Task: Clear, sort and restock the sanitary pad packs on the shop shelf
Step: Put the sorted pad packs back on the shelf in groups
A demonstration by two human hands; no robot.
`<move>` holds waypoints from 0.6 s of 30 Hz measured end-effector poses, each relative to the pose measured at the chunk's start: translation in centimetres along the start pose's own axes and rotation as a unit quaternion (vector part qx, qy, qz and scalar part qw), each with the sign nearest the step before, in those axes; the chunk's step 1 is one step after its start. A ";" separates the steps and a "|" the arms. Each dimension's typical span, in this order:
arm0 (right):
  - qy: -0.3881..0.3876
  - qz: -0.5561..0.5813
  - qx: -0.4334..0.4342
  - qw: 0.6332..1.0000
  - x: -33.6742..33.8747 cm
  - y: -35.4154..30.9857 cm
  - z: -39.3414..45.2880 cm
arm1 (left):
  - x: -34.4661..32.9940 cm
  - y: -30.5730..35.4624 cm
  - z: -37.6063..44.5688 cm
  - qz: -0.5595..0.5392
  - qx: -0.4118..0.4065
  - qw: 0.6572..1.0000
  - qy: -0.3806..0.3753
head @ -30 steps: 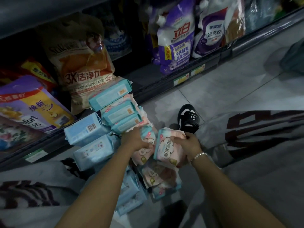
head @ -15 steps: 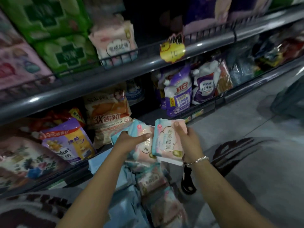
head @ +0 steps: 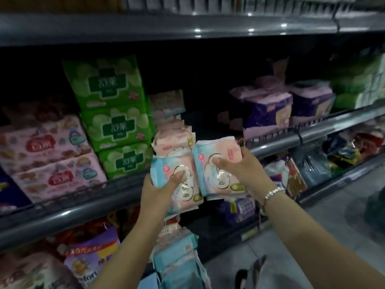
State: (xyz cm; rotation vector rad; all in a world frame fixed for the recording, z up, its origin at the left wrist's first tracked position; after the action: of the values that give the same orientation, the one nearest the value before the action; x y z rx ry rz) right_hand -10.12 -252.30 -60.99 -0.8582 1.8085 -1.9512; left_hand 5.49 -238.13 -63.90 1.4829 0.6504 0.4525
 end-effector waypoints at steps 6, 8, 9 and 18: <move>-0.068 -0.249 0.133 0.957 -1.9 -7.3 6.4 | 3.3 -0.7 2.7 -0.022 -0.042 0.997 0.069; -0.142 -0.345 0.148 0.916 -3.7 -8.8 8.8 | 4.4 -1.4 3.1 -0.021 -0.043 0.994 0.095; -0.173 -0.382 0.150 0.895 -4.5 -9.5 9.8 | 5.0 -1.8 3.2 -0.017 -0.048 0.993 0.109; -0.299 -0.517 0.131 0.791 -7.8 -12.3 13.6 | 7.7 -1.2 3.8 -0.097 -0.059 0.984 0.139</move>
State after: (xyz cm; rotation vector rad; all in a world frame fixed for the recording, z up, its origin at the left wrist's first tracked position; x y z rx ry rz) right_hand 6.23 -256.37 -50.35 -2.3472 0.6432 -1.9528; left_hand 13.60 -236.17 -66.17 1.2394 0.9637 0.5414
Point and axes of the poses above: each hand's wrist, its own z-axis towards the middle knuckle, its own x-axis out of the back of the hand, y = z × x, the point moved 2 cm from there along z, towards the middle knuckle, and after that the axes turned 10 degrees about -y, right-handed, at the moved point
